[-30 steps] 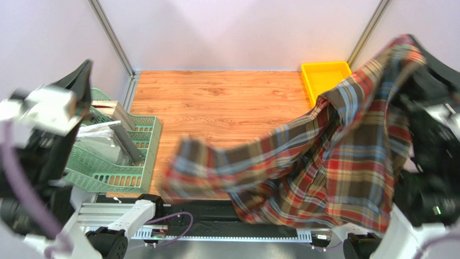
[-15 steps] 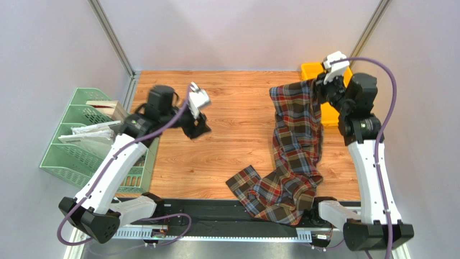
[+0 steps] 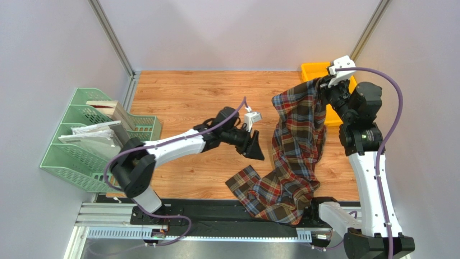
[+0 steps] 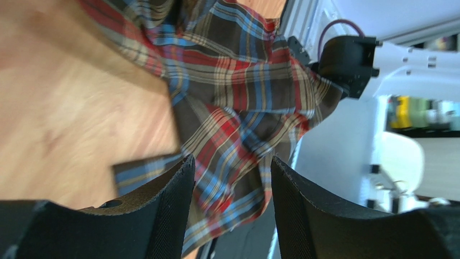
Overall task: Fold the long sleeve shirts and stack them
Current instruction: Flatten the shirt out
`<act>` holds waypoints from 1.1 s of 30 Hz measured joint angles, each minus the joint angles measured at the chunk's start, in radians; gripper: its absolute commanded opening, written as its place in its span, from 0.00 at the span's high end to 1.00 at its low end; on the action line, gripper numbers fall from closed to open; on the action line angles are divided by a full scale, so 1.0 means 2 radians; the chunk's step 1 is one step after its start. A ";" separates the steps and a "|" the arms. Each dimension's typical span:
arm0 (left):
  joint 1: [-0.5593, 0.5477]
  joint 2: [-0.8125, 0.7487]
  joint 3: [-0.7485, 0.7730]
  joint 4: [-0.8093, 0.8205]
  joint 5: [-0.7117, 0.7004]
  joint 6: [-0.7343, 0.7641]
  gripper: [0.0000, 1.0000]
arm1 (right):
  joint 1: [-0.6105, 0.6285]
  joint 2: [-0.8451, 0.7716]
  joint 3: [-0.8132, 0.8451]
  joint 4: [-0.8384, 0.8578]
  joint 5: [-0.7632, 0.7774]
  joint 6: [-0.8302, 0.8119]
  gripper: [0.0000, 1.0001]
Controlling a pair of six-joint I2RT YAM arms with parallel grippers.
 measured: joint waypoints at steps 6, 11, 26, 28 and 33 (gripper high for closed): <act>-0.052 0.091 0.003 0.121 -0.020 -0.121 0.48 | 0.000 0.028 0.000 0.006 0.025 0.000 1.00; -0.078 0.152 0.043 0.155 -0.045 -0.190 0.54 | -0.003 0.040 0.000 0.021 0.036 0.000 1.00; -0.102 0.231 0.089 0.161 -0.091 -0.275 0.61 | -0.010 0.046 -0.005 0.039 0.040 0.001 1.00; -0.102 0.237 0.099 0.161 -0.095 -0.279 0.61 | -0.011 0.046 -0.008 0.041 0.040 0.001 1.00; -0.105 0.250 0.119 0.162 -0.100 -0.288 0.61 | -0.011 0.045 -0.013 0.045 0.039 0.002 1.00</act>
